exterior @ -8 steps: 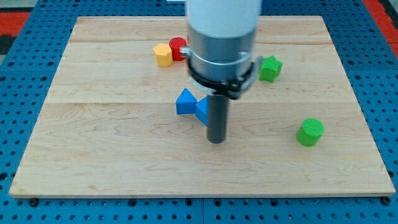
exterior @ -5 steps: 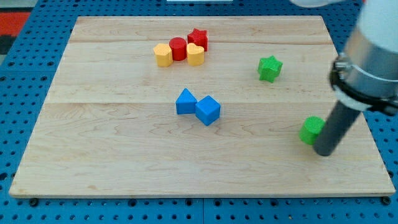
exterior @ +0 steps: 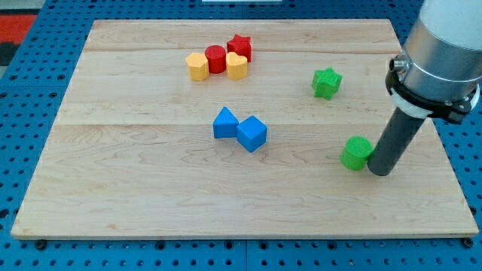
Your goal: Push green circle towards blue cube
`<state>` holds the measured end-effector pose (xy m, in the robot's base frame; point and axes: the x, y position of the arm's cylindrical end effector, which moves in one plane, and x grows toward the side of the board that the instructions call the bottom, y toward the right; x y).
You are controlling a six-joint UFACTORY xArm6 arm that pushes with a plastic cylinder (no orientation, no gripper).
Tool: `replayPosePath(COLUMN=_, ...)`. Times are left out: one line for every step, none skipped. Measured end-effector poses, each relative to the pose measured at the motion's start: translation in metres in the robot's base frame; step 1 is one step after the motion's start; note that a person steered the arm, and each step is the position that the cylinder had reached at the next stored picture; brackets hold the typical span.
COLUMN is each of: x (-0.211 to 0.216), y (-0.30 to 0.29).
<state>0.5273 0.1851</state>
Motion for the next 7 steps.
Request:
replayPosePath(x=-0.007, y=-0.001)
replayPosePath(x=-0.016, y=-0.004)
replayPosePath(x=-0.036, y=-0.006)
replayPosePath(x=-0.043, y=-0.040)
replayPosePath(x=-0.043, y=-0.094)
replayPosePath(x=-0.043, y=-0.132)
replayPosePath(x=-0.043, y=-0.149)
